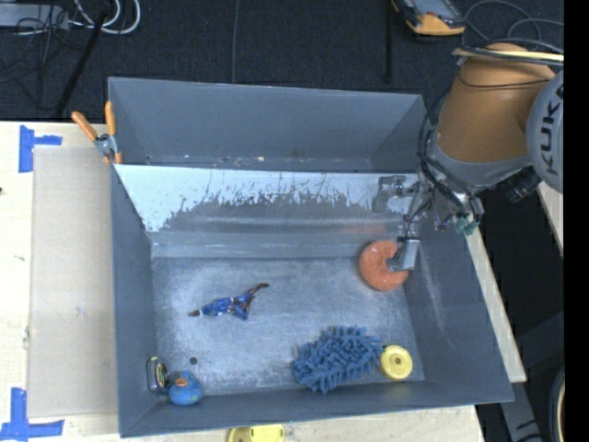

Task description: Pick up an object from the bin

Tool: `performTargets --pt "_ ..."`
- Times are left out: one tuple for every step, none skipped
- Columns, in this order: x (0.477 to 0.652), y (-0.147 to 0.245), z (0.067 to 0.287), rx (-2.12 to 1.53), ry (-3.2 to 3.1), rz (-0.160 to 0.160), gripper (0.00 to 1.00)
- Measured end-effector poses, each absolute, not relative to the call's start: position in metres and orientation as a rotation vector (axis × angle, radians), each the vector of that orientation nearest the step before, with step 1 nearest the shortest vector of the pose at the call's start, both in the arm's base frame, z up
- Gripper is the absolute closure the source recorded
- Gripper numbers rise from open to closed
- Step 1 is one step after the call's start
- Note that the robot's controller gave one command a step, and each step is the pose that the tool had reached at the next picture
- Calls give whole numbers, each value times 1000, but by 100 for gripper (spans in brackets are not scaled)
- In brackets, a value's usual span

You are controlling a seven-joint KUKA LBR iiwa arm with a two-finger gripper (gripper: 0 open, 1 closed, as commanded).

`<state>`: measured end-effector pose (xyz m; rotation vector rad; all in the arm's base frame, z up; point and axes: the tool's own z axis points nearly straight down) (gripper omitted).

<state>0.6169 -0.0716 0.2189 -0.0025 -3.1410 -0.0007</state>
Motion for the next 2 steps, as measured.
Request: performTargets --pt "617 -71 219 -2 -3141 -1 0" --pt "613 -77 194 222 -3134 0 0"
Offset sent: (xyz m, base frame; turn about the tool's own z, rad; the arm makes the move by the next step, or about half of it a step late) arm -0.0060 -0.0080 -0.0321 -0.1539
